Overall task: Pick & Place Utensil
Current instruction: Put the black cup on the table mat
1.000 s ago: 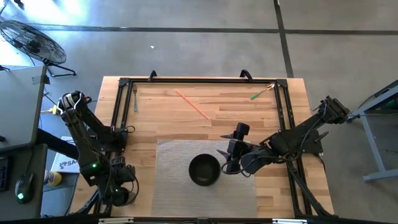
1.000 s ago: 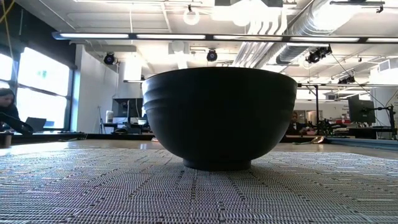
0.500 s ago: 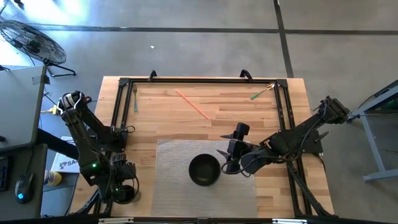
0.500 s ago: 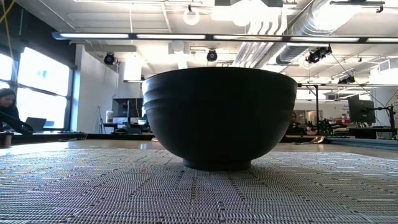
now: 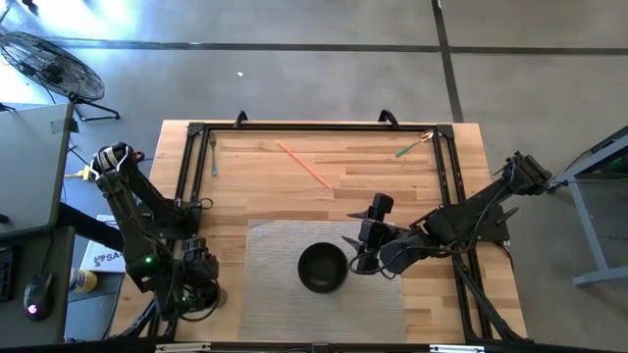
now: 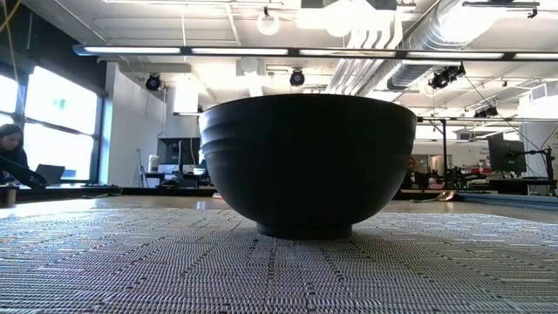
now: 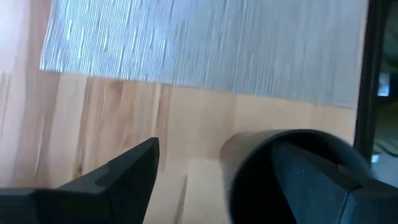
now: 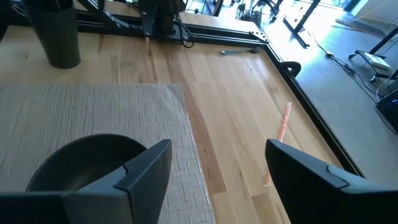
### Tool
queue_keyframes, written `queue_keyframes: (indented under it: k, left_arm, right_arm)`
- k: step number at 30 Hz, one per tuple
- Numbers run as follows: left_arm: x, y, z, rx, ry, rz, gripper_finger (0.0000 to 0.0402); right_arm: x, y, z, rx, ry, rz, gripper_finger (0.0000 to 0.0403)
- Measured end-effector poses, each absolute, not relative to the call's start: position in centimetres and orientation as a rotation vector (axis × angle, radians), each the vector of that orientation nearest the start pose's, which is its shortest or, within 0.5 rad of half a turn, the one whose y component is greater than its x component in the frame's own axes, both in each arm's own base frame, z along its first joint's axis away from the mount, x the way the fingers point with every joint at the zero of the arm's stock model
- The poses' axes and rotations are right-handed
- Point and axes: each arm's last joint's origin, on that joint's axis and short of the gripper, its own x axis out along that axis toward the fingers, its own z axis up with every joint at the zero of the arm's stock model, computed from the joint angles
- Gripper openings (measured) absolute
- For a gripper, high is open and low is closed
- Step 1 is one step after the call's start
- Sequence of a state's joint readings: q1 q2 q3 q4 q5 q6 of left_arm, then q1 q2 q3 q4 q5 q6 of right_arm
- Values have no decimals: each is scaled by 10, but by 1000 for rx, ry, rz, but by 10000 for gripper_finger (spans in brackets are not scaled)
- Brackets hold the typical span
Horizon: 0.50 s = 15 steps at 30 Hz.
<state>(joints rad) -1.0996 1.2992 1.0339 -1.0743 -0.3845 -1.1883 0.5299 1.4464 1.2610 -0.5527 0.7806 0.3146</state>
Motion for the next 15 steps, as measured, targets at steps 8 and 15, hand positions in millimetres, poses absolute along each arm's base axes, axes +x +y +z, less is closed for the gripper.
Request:
queue_keyframes:
  k: [8,15]
  left_arm:
    - [105,-183,289,-105,1073,-74,303]
    - [83,-150,311,-159,1173,-215,303]
  right_arm:
    - [275,137,323,-121,502,-326,255]
    - [276,137,324,-121,488,-341,255]
